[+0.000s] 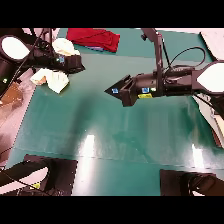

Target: Fold the shirts.

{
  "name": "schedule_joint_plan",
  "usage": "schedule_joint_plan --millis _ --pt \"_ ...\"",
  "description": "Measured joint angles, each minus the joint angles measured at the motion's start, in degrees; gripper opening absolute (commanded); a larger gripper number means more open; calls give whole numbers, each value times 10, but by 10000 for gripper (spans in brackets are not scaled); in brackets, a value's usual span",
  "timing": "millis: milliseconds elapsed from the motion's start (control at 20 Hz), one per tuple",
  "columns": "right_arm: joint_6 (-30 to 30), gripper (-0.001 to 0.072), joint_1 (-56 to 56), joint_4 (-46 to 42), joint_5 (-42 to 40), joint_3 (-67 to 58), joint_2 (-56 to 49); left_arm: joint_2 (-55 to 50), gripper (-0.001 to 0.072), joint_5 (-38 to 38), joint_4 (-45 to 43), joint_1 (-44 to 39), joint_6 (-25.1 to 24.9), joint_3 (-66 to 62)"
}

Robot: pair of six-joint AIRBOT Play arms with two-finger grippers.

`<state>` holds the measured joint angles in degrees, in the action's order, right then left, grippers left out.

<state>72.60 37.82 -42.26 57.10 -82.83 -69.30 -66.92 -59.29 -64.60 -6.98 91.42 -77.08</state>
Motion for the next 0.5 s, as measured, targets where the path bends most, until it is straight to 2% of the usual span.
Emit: schedule_joint_plan --millis 150,250,350,500 --pt "0 23 -5 -14 -10 0 -4 -17 631 9 -159 23 88 2" --pt "3 23 -16 -19 -16 0 -12 -39 631 15 -212 62 129 2" --pt "8 22 -32 -20 -14 0 -21 -70 631 26 -224 114 153 2" --pt "16 23 -55 -23 -6 0 -37 -118 631 58 -189 170 155 -6"
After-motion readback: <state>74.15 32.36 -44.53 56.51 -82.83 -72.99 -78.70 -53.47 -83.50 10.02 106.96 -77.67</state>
